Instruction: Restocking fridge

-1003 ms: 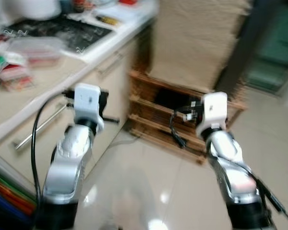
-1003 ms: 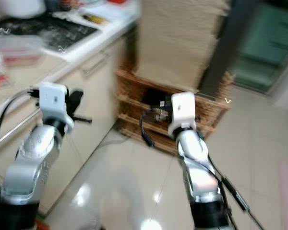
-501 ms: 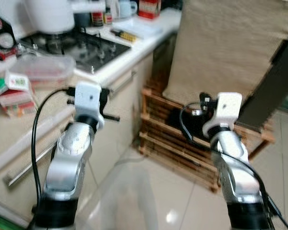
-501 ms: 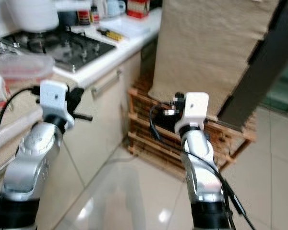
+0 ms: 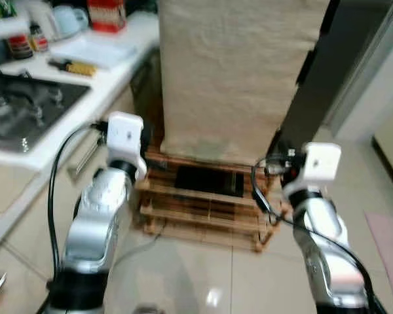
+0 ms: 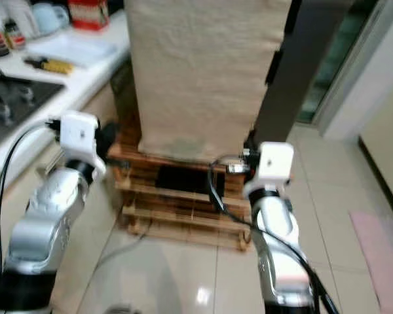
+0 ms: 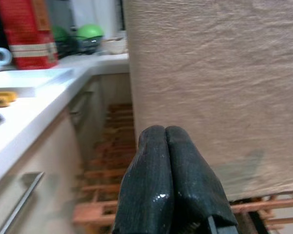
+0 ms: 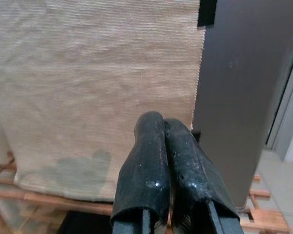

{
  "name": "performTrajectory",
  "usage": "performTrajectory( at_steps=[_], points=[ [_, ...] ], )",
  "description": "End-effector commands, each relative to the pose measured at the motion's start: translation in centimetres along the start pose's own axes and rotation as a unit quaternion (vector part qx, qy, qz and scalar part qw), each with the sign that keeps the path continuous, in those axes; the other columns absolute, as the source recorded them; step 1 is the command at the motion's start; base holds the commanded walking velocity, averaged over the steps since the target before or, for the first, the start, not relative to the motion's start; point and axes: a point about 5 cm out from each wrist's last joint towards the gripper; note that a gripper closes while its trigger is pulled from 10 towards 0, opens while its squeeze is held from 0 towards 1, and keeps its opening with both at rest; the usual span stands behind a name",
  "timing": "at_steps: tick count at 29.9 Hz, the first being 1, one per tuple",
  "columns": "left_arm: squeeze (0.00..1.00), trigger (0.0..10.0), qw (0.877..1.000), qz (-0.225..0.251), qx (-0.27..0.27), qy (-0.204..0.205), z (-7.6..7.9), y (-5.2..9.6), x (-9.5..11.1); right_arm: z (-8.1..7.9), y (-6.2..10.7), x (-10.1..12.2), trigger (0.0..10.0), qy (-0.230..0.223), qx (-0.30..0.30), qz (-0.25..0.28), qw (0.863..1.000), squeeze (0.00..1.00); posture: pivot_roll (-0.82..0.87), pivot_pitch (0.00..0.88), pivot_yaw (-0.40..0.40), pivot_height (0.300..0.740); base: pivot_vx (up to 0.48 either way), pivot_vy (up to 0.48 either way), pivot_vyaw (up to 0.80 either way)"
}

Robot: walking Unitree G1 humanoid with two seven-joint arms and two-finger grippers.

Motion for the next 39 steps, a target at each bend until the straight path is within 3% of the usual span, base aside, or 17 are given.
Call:
performTrajectory(
  at_steps=[1,2,3,4,8,28,34,39],
  points=[
    [0.00,10.0,1.000,0.005,-0.010,0.014,-0.1,0.2,0.3,-0.3,0.1,0.5,10.0,0.006,0.008,0.011,1.000,0.00,0.03,0.000,-0.042,0.740,0.000,0.000,0.00],
    [0.82,10.0,0.999,0.009,-0.025,0.027,0.3,0.5,0.3,-0.4,0.2,0.6,10.0,-0.004,0.013,0.017,1.000,0.17,0.03,0.000,-0.043,0.740,0.000,0.000,0.00],
    [0.82,10.0,0.999,0.012,-0.034,0.035,0.5,0.6,0.4,-0.4,0.2,0.7,10.0,-0.011,0.016,0.021,1.000,0.17,0.03,0.000,-0.043,0.740,0.000,0.000,0.00],
    [1.00,10.0,0.998,0.016,-0.043,0.044,0.7,0.8,0.4,-0.3,0.2,0.9,10.0,-0.020,0.018,0.026,0.999,1.00,0.03,0.000,-0.046,0.740,0.000,0.000,0.00],
    [1.00,10.0,0.997,0.045,-0.040,0.045,0.6,1.3,1.2,-0.1,0.0,1.2,10.0,-0.018,0.021,0.035,0.999,1.00,0.04,0.000,-0.053,0.740,0.000,0.000,0.00],
    [1.00,10.0,0.996,0.035,-0.066,0.053,1.1,1.0,1.7,0.5,-1.0,2.6,10.0,-0.019,0.021,0.068,0.997,1.00,0.03,0.000,-0.045,0.740,0.000,0.000,0.00],
    [1.00,10.0,0.995,0.031,-0.077,0.053,1.4,1.0,1.5,1.0,-0.6,2.5,10.0,-0.011,-0.004,0.064,0.998,1.00,0.02,0.000,-0.036,0.740,0.000,0.000,0.00],
    [1.00,10.0,0.997,0.029,-0.056,0.040,1.2,0.6,1.3,1.9,-0.4,2.1,10.0,-0.003,-0.043,0.050,0.998,1.00,0.02,0.000,-0.037,0.740,0.000,0.000,0.00]
  ],
)
Point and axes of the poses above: a point about 5 cm out from each wrist's last joint towards the gripper, its own y axis pointing back from the gripper into the wrist, its own x axis along the axis of the wrist's last joint, z = x × y, and after that the axes turned 15 degrees about y, right-handed
